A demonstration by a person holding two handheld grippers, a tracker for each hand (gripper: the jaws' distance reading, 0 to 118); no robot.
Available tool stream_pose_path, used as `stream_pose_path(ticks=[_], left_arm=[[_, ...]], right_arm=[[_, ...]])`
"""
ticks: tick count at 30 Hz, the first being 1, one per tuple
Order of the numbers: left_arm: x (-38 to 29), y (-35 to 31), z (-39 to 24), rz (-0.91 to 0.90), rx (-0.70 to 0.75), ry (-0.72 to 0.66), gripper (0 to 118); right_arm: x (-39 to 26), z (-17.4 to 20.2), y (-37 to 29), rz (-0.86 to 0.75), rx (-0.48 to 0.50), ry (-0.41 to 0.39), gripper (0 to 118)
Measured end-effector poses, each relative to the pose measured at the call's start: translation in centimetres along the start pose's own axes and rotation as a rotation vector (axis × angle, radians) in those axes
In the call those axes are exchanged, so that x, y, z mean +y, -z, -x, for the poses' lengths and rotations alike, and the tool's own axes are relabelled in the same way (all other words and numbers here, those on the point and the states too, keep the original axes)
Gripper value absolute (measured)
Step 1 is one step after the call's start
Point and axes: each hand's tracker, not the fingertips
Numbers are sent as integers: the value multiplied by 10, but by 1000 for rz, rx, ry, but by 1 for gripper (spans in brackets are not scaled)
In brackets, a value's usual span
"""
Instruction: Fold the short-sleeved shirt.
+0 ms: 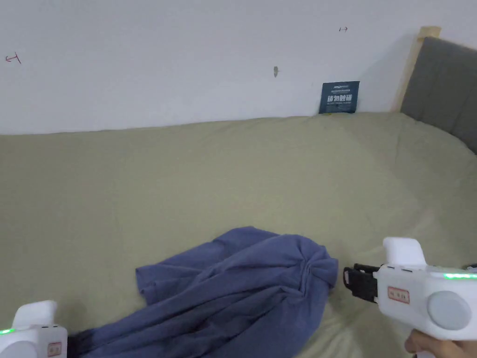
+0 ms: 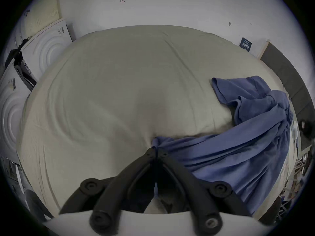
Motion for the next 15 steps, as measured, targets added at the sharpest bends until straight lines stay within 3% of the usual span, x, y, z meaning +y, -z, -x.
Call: stream_pose_path(ticks=[1,2,6,10,11,12,13,15], left_arm=[[0,0,0,-1,2,6,0],[0,1,0,4,-3,8,0],[-1,4,-1,6,-3,24,0],[-2,7,0,2,-7,20,0],[-4,7,0,1,-7,21,0],[-4,8,0,0,-8,23,0],[-3,8,0,0,-9,26,0],[-1,4,1,6,-16,24,0]], right_arm=[[8,-1,17,62,18,-17,96],[13,-2,30,88,48,1,104],[25,1,68,129,38,16,104],[26,4,103,221,12,-67,101],[25,4,108,248,-10,-69,87],[22,1,110,246,-1,-69,45],[22,1,109,244,7,-91,11],[21,6,97,222,5,-136,11]])
